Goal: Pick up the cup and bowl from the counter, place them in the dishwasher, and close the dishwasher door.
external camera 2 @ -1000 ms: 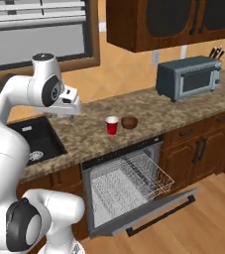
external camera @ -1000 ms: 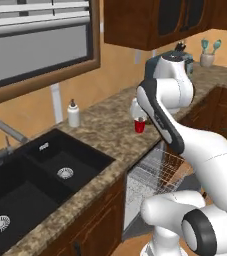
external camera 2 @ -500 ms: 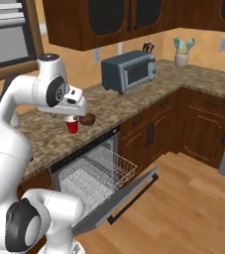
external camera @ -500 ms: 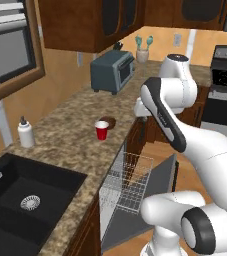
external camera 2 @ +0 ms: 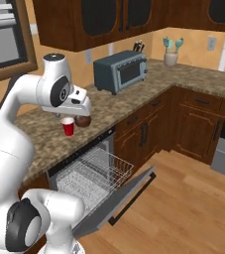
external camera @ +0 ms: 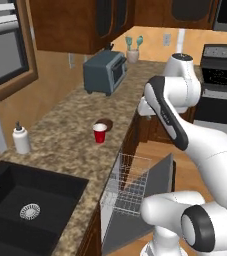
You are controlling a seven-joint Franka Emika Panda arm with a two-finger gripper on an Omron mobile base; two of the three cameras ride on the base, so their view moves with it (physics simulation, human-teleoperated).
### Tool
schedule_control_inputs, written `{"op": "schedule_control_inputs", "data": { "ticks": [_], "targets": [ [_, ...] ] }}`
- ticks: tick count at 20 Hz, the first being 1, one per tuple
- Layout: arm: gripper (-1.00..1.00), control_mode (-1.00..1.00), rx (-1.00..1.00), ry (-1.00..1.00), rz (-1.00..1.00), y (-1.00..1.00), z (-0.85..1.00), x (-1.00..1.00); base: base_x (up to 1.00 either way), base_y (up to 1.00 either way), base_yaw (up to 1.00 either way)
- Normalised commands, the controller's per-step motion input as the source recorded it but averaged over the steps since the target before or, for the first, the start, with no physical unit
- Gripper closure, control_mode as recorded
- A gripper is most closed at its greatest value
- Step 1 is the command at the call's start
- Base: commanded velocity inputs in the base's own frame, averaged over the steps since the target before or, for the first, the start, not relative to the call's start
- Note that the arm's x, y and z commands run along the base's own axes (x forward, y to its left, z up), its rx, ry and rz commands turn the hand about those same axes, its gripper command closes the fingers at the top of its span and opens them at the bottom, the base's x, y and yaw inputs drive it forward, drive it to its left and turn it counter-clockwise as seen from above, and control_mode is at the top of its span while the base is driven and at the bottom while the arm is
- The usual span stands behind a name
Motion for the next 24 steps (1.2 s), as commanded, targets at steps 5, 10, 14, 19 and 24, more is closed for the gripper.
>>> {"op": "schedule_control_inputs", "data": {
  "ticks": [5,10,14,19,24],
  "targets": [
    [-1.00,1.00,0.00,0.00,0.00,0.00,0.00,0.00,0.00,0.60,-0.12],
    [-1.00,1.00,0.00,0.00,0.00,0.00,0.00,0.00,0.00,0.56,-0.11],
    [-1.00,-1.00,0.00,0.00,-0.02,0.04,0.00,0.00,0.00,0.25,-0.06],
    [-1.00,-1.00,0.00,0.02,-0.04,0.00,-0.10,0.20,0.00,0.00,0.00],
    [-1.00,-1.00,0.04,0.05,0.00,0.00,-0.58,0.58,0.00,0.00,0.00]
  ]
}}
